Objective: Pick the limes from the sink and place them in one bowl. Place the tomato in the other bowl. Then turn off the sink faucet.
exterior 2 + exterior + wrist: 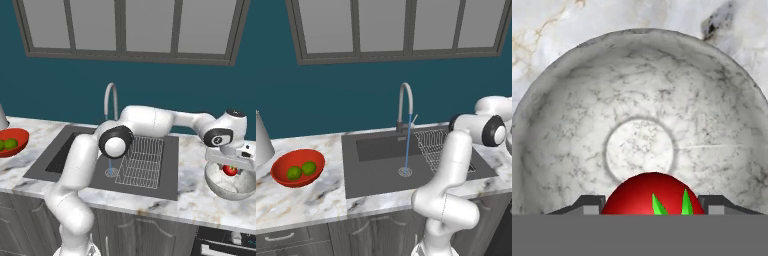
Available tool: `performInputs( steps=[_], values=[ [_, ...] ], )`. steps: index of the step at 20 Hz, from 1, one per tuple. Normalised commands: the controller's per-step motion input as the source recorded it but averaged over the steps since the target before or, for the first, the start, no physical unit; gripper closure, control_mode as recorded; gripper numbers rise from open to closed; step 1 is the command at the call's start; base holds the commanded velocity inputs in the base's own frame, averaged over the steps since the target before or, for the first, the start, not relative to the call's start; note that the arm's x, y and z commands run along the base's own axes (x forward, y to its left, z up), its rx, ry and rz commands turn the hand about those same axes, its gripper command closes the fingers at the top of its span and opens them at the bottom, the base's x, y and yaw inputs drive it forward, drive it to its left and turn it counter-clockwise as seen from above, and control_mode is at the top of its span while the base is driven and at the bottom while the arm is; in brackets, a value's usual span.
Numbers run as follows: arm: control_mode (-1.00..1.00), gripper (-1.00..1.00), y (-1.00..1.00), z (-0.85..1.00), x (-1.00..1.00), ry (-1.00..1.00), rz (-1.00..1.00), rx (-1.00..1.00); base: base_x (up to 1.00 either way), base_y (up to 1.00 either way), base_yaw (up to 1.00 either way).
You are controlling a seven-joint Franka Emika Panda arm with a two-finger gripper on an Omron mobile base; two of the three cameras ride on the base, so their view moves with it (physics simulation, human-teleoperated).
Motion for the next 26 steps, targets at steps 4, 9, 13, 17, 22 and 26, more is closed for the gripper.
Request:
performInputs(
  steps=[4,9,13,17,22,26],
  values=[
    [-1.00,1.00,0.00,-0.29,0.00,0.00,0.00,0.05,0.00,0.00,0.00],
    [-1.00,1.00,0.00,-0.35,0.00,0.00,0.00,0.03,0.00,0.00,0.00],
    [-1.00,1.00,0.00,-0.32,0.00,0.00,0.00,0.01,0.00,0.00,0.00],
    [-1.00,-1.00,0.00,-0.24,0.00,0.00,0.00,0.00,0.00,0.00,0.00],
    [-1.00,-1.00,0.01,-0.01,0.00,-0.04,0.00,0.00,0.00,0.00,0.00],
    [-1.00,-1.00,0.01,0.05,0.00,-0.08,0.00,0.00,0.00,0.00,0.00]
  ],
)
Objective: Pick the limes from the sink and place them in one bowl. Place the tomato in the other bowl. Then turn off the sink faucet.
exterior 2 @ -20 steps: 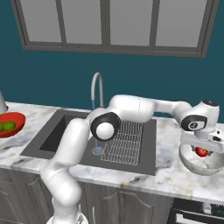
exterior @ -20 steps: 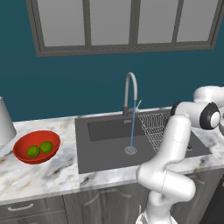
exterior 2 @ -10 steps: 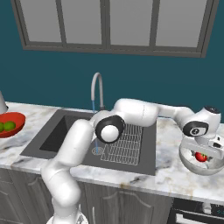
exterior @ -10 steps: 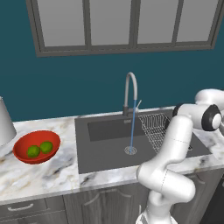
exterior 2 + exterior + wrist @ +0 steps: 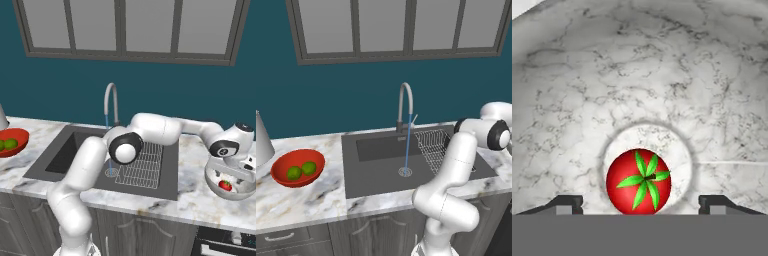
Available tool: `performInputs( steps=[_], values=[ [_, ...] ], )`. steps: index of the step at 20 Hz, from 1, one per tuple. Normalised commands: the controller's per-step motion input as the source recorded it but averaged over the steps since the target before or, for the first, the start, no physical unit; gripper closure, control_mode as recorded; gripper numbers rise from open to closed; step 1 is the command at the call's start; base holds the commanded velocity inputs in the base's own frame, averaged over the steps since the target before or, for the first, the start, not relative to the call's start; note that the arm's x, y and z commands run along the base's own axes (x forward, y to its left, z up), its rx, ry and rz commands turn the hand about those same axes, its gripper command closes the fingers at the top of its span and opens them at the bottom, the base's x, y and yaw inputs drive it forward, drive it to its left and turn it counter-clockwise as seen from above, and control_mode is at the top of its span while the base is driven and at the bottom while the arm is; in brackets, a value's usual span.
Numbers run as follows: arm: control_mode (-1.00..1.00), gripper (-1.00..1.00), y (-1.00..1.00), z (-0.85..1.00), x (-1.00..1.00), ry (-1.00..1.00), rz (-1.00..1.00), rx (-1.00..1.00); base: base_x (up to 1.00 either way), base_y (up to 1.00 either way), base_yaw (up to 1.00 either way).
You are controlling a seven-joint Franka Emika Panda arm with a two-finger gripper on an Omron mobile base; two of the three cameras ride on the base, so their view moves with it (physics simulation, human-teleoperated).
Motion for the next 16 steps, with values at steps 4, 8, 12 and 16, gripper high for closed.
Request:
performInputs(
  steps=[4,8,12,16],
  values=[
    [-1.00,-1.00,0.01,0.22,0.00,-0.11,0.00,-0.01,0.00,0.00,0.00],
    [-1.00,-1.00,0.26,0.50,-0.01,-0.17,0.00,-0.03,0.00,0.00,0.00],
    [-1.00,-1.00,0.55,0.43,-0.01,-0.19,0.00,-0.04,0.00,0.00,0.00],
    [-1.00,-1.00,0.98,0.07,0.00,-0.18,0.00,-0.04,0.00,0.00,0.00]
  ],
)
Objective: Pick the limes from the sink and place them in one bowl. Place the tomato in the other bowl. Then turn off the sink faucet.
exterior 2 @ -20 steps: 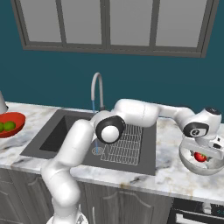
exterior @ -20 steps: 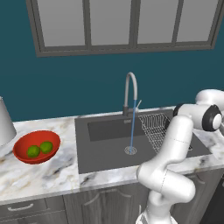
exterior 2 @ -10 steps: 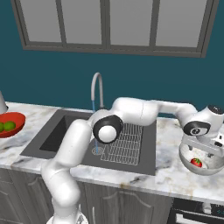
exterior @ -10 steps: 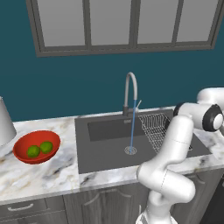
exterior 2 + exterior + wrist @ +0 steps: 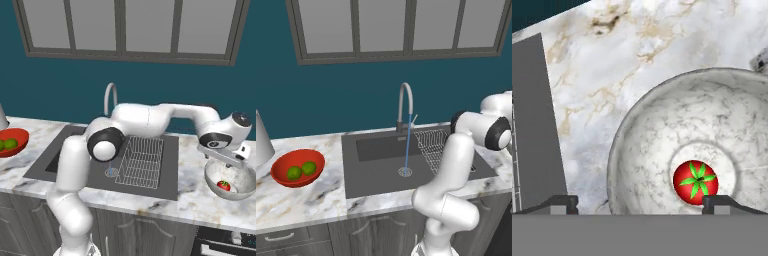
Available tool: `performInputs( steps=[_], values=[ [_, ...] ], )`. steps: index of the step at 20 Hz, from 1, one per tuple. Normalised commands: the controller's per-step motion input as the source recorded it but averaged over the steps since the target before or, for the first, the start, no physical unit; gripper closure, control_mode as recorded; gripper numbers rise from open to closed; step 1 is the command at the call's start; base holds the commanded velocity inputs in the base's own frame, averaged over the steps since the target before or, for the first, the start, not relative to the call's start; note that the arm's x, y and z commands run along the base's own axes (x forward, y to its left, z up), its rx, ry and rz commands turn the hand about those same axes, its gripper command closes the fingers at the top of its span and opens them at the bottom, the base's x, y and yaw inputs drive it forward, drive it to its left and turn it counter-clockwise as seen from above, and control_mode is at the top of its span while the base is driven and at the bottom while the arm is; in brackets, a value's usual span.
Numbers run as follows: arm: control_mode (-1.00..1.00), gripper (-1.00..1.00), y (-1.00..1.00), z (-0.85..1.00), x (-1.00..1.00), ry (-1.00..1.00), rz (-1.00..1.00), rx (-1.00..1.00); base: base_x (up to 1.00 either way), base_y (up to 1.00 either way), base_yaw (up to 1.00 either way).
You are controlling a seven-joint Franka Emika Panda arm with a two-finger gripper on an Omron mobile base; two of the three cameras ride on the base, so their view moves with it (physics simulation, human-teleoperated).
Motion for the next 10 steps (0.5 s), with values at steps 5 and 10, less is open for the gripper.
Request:
performInputs(
  steps=[5,10],
  values=[
    [-1.00,-1.00,1.00,0.24,0.00,-0.15,0.00,-0.04,0.00,0.00,0.00],
    [-1.00,-1.00,1.00,0.34,0.00,-0.02,0.00,-0.06,0.00,0.00,0.00]
  ],
)
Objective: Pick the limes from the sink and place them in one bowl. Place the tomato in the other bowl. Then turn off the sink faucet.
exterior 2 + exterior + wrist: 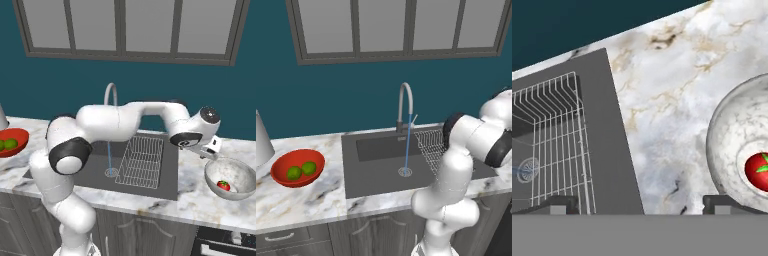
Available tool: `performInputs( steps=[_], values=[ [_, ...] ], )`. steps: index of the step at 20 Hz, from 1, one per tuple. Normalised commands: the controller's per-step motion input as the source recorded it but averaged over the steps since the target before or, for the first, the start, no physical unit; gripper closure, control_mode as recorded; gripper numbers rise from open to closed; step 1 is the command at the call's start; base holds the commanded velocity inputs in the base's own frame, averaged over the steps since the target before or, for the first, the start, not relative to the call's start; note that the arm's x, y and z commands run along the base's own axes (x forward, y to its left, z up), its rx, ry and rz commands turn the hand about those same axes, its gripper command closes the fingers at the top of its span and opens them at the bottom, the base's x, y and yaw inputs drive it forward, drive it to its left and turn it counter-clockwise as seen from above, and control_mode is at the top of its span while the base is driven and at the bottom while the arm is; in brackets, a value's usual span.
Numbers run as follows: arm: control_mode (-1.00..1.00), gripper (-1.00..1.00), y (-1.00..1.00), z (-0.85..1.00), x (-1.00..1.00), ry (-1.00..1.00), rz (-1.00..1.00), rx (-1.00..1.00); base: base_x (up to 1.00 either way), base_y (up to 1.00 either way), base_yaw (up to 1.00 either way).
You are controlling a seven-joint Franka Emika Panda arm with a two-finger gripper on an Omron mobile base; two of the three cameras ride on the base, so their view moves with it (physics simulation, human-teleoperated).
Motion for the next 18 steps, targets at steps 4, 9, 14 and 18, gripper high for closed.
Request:
performInputs(
  steps=[4,9,14,18],
  values=[
    [-1.00,-1.00,1.00,0.10,0.00,0.00,0.00,-0.06,0.00,0.00,0.00],
    [-1.00,-1.00,0.85,0.03,0.00,0.00,0.00,-0.02,0.00,0.00,0.00],
    [-1.00,-1.00,0.64,0.01,0.00,0.02,0.00,0.00,0.00,0.00,0.00],
    [-1.00,-1.00,0.62,0.08,0.00,0.00,0.00,0.00,0.00,0.00,0.00]
  ],
)
